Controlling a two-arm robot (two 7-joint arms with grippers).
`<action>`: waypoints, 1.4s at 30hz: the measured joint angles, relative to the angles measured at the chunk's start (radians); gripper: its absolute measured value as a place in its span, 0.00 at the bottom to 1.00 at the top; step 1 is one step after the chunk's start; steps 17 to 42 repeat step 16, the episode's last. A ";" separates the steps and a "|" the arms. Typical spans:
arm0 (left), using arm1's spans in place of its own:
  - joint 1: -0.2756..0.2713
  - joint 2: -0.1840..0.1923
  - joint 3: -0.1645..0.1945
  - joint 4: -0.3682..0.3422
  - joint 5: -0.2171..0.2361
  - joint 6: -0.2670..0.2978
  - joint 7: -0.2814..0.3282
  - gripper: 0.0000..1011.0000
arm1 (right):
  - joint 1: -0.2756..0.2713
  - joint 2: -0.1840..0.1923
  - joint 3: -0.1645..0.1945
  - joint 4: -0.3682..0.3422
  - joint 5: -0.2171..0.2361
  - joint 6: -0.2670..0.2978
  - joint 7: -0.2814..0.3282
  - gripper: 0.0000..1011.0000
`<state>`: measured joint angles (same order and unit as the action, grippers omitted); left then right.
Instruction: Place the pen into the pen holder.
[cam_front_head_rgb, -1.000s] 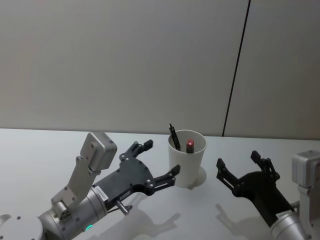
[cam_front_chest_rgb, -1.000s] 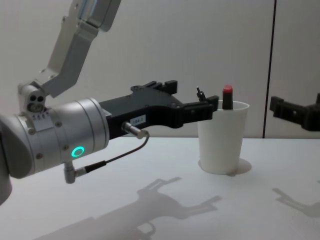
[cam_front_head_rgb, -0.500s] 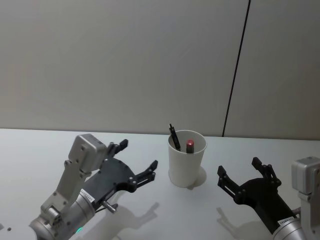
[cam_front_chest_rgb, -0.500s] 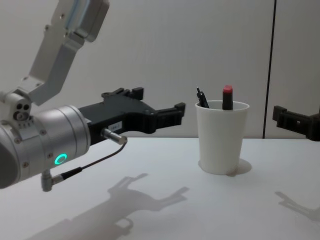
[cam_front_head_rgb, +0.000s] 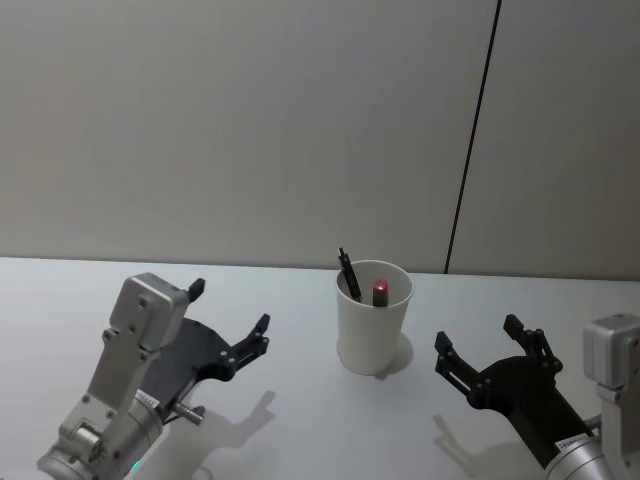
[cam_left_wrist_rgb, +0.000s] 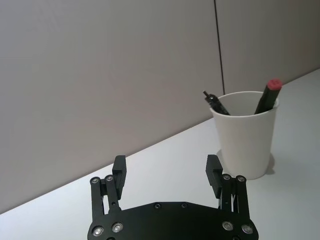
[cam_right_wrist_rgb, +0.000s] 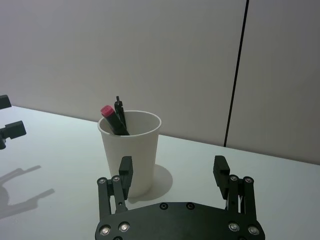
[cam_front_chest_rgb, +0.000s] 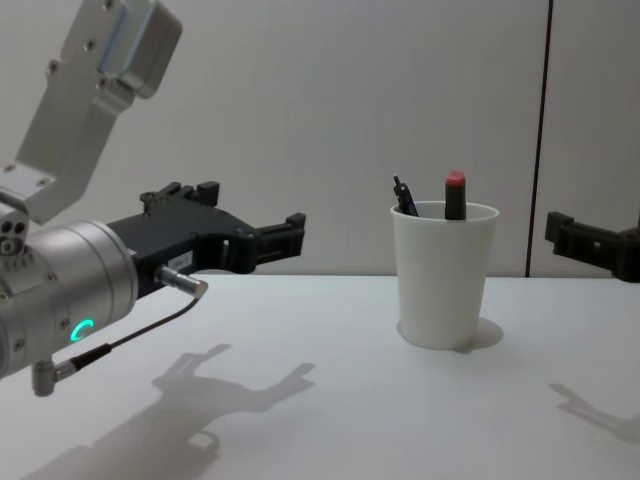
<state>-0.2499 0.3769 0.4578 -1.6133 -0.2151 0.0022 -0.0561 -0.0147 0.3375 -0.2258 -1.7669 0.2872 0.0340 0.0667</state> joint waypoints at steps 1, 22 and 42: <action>0.002 0.001 -0.001 -0.002 0.002 0.002 0.008 0.99 | 0.000 0.000 0.000 0.000 0.000 0.000 0.000 0.99; 0.013 0.006 -0.004 -0.013 0.015 0.012 0.045 0.99 | 0.000 0.000 0.000 0.000 0.000 0.000 0.000 0.99; 0.013 0.006 -0.004 -0.013 0.015 0.012 0.045 0.99 | 0.000 0.000 0.000 0.000 0.000 0.000 0.000 0.99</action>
